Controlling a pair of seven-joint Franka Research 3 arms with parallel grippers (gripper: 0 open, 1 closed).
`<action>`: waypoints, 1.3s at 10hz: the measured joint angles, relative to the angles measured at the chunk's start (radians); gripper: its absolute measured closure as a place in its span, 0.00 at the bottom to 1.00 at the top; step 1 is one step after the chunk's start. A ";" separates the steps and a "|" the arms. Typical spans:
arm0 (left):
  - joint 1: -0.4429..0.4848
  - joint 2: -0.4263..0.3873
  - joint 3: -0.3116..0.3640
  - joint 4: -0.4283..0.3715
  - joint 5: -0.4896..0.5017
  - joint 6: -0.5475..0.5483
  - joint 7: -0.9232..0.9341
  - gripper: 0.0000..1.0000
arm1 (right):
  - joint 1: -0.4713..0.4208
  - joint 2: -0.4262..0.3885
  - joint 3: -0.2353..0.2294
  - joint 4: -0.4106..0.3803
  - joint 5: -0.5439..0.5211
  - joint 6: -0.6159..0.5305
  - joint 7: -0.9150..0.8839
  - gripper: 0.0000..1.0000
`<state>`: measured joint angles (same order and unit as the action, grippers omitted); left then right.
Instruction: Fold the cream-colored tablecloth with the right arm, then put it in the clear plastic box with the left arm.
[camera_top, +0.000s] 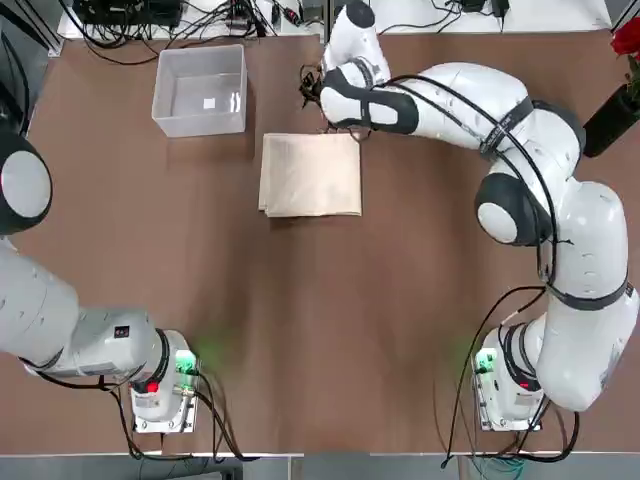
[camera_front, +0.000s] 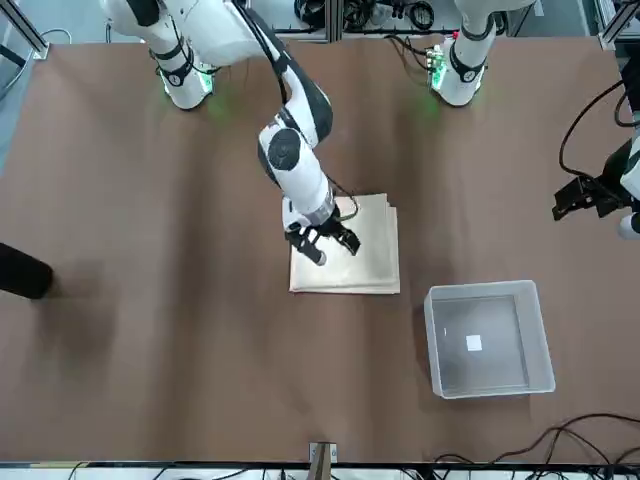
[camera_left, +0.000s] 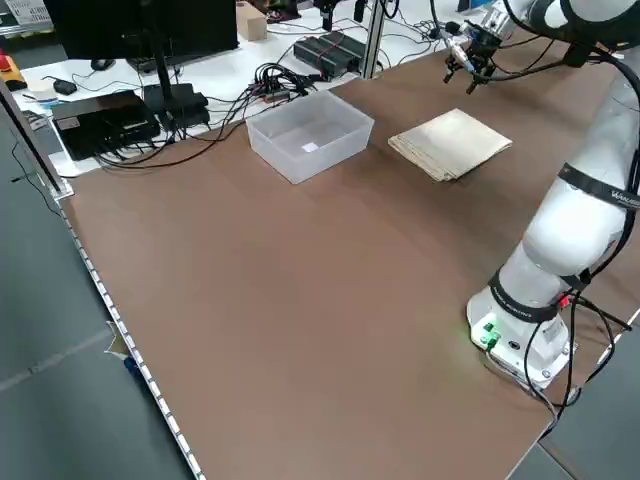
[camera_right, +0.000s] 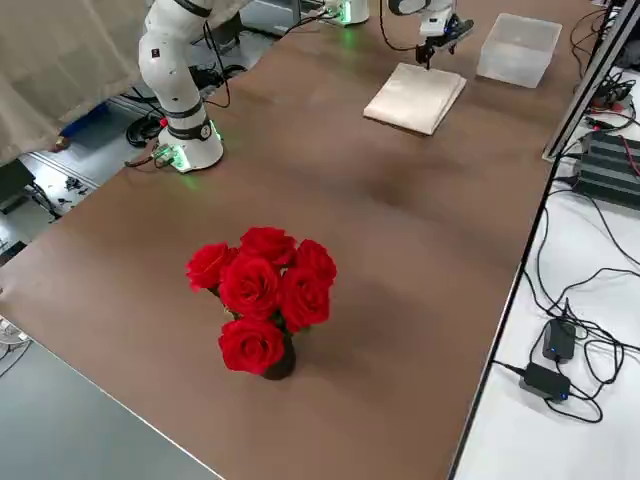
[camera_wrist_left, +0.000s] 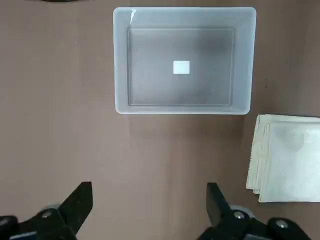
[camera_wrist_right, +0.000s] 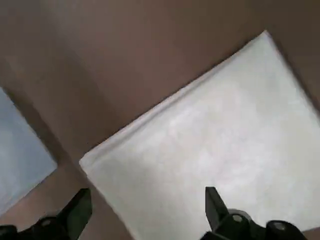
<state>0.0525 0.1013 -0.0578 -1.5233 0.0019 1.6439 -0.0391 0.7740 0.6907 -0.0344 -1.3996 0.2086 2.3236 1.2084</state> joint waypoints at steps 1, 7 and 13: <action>0.000 0.000 0.000 0.000 0.000 0.000 0.000 0.00 | -0.007 0.000 -0.016 0.005 -0.031 -0.051 0.000 0.00; 0.001 0.001 0.000 0.000 0.000 0.000 0.000 0.00 | -0.296 -0.112 -0.038 0.050 -0.117 -0.256 -0.251 0.00; 0.000 0.006 0.000 0.000 0.000 0.001 0.003 0.00 | -0.616 -0.237 -0.040 0.078 -0.211 -0.451 -0.692 0.00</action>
<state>0.0527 0.1070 -0.0582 -1.5230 0.0018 1.6449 -0.0356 0.1577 0.4536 -0.0748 -1.3217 -0.0021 1.8722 0.5164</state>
